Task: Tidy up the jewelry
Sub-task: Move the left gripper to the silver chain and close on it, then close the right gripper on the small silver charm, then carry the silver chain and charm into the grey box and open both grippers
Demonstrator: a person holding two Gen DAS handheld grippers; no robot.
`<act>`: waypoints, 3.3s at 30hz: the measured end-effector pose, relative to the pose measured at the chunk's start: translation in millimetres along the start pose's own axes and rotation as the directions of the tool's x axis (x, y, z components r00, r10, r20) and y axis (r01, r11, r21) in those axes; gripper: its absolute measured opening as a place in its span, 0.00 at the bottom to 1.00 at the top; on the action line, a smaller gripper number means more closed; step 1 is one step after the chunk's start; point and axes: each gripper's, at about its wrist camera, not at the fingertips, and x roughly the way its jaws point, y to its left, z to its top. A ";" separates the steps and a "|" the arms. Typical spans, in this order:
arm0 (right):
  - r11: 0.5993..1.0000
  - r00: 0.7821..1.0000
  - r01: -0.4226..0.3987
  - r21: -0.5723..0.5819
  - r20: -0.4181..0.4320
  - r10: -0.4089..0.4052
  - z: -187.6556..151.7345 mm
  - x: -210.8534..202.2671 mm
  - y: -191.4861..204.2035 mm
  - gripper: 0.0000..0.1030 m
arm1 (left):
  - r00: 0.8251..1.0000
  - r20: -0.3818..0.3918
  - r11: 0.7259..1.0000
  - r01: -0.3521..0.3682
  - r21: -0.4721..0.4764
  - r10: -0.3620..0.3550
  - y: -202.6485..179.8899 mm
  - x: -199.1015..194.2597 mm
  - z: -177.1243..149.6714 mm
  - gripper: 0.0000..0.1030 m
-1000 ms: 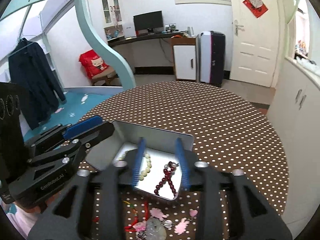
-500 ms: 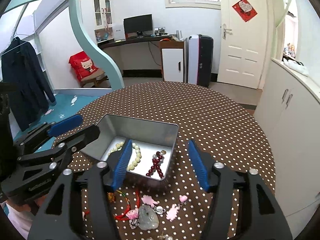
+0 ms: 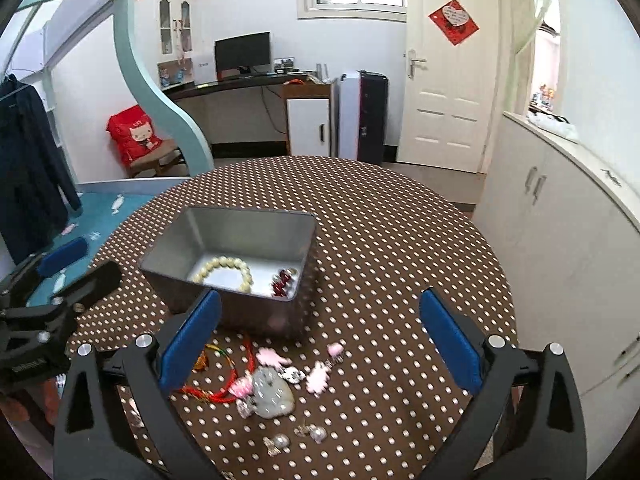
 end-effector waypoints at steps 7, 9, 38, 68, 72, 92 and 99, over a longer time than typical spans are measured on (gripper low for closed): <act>0.999 0.999 0.040 0.030 0.016 -0.040 -25.6 -8.7 -2.7 0.93 | 0.998 -0.053 0.999 -0.040 0.007 0.041 16.0 -9.9 -28.6 0.89; 0.997 0.997 0.067 0.040 0.032 -0.068 -32.7 -12.6 -4.5 0.93 | 0.996 -0.079 0.999 -0.044 0.023 0.045 18.5 -10.6 -38.6 0.87; 0.989 0.989 -0.150 -0.011 0.002 0.150 -68.4 -14.7 43.6 0.93 | 0.982 -0.185 0.999 -0.046 0.014 0.048 16.7 -0.8 -72.4 0.02; 0.925 0.946 -0.319 -0.206 -0.122 0.299 -79.7 5.6 99.5 0.14 | 0.986 -0.160 0.999 0.030 -0.042 -0.036 15.5 -28.6 -76.3 0.02; 0.929 0.944 -0.324 -0.179 -0.123 0.306 -77.4 4.3 94.4 0.14 | 0.987 -0.157 0.998 0.035 -0.044 -0.041 13.4 -28.9 -71.7 0.02; 0.970 0.973 -0.232 -0.068 -0.025 0.231 -12.6 -12.0 50.7 0.14 | 0.990 -0.086 0.994 0.108 -0.026 -0.110 -2.7 -24.7 5.8 0.02; 0.976 0.977 -0.213 -0.052 0.007 0.214 18.1 -4.7 37.8 0.14 | 0.989 -0.060 0.991 0.132 -0.030 -0.134 -8.0 -11.2 41.9 0.02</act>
